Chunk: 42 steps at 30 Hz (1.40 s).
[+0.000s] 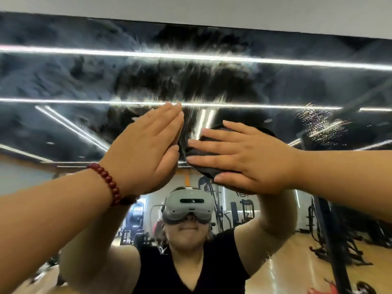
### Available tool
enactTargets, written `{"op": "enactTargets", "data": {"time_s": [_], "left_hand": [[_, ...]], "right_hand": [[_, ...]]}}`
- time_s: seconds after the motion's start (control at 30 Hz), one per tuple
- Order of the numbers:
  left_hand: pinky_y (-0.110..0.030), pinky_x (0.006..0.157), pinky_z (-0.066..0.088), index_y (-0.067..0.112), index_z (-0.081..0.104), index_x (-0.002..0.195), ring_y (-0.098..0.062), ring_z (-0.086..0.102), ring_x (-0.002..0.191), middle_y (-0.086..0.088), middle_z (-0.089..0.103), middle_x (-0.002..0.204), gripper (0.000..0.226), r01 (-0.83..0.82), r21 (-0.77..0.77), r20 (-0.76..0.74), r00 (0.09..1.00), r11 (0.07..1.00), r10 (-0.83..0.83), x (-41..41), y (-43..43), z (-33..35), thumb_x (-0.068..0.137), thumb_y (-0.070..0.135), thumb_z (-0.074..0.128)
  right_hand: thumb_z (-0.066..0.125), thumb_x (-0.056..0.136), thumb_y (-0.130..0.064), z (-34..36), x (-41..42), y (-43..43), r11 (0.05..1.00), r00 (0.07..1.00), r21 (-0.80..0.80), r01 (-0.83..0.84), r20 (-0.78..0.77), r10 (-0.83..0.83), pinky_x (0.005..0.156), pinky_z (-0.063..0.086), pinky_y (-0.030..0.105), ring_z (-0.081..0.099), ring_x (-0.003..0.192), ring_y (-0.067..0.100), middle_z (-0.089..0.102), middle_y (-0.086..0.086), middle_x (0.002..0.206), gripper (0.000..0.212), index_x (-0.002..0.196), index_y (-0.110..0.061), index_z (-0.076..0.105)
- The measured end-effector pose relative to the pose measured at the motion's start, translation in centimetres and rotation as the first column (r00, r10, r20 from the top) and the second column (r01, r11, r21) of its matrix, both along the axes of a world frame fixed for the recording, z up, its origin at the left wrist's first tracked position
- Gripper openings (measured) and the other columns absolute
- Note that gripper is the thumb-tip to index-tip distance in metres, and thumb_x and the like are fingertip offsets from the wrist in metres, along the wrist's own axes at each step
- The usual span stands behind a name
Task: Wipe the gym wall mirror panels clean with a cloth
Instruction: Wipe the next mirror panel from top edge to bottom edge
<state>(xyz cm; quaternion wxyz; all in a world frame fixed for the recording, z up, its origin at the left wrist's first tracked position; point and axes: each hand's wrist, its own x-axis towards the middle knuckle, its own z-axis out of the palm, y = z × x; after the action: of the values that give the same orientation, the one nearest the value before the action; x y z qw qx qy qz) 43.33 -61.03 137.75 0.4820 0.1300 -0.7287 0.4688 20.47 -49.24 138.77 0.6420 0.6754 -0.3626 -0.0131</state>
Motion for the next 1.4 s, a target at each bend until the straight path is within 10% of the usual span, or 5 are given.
{"op": "enactTargets", "data": {"time_s": [0.23,0.57,0.87,1.13,1.4], "left_hand": [[-0.037,0.12,0.015,-0.003,0.037,0.148,-0.03,0.03,0.145,-0.019,0.034,0.155,0.067,-0.051,-0.009,-0.01,0.999,0.999,0.051,-0.1,-0.1,-0.2,0.094,0.036,0.025],[-0.036,0.119,0.012,-0.006,0.038,0.145,-0.033,0.031,0.143,-0.022,0.035,0.154,0.066,-0.07,-0.024,0.083,0.994,0.997,0.072,0.0,0.8,-3.3,0.092,0.033,0.035],[-0.043,0.12,0.015,-0.002,0.029,0.151,-0.03,0.022,0.148,-0.018,0.025,0.159,0.067,-0.08,0.071,0.005,0.997,0.994,0.08,-1.1,1.2,-8.6,0.096,0.037,0.031],[-0.04,0.123,0.012,-0.003,0.03,0.15,-0.03,0.021,0.148,-0.019,0.025,0.159,0.066,-0.052,0.096,-0.001,0.999,0.994,0.053,-1.1,1.5,-11.9,0.095,0.034,0.034],[-0.041,0.122,0.013,-0.001,0.031,0.15,-0.027,0.021,0.149,-0.016,0.025,0.159,0.067,-0.047,0.086,0.035,0.998,0.995,0.044,-0.9,1.1,-13.8,0.096,0.037,0.035]], "right_hand": [[0.023,0.104,-0.048,9.2,0.9,-0.5,0.962,0.865,-0.268,0.047,0.492,0.095,0.122,0.008,0.049,0.008,0.153,0.02,0.011,-0.006,0.166,0.056,0.157,-0.034,0.014],[0.021,0.103,-0.052,-4.8,-1.9,1.1,0.997,0.999,0.053,0.052,0.011,-0.052,0.121,0.004,0.042,0.016,0.151,0.017,0.024,-0.009,0.162,0.054,0.154,-0.036,0.028],[0.022,0.105,-0.05,1.2,0.7,0.1,0.983,0.901,-0.174,0.055,0.434,0.026,0.12,0.004,0.048,0.004,0.153,0.019,0.009,-0.007,0.166,0.055,0.157,-0.036,0.013],[0.026,0.103,-0.05,-9.3,-1.8,0.4,0.995,0.996,0.096,-0.026,-0.088,0.034,0.121,0.015,0.047,0.021,0.15,0.021,0.028,-0.005,0.161,0.054,0.154,-0.032,0.031],[0.023,0.103,-0.05,-6.5,1.0,-0.9,0.97,0.922,-0.242,0.0,0.375,0.093,0.119,0.012,0.046,0.018,0.151,0.023,0.021,-0.003,0.163,0.056,0.156,-0.031,0.024]]}}
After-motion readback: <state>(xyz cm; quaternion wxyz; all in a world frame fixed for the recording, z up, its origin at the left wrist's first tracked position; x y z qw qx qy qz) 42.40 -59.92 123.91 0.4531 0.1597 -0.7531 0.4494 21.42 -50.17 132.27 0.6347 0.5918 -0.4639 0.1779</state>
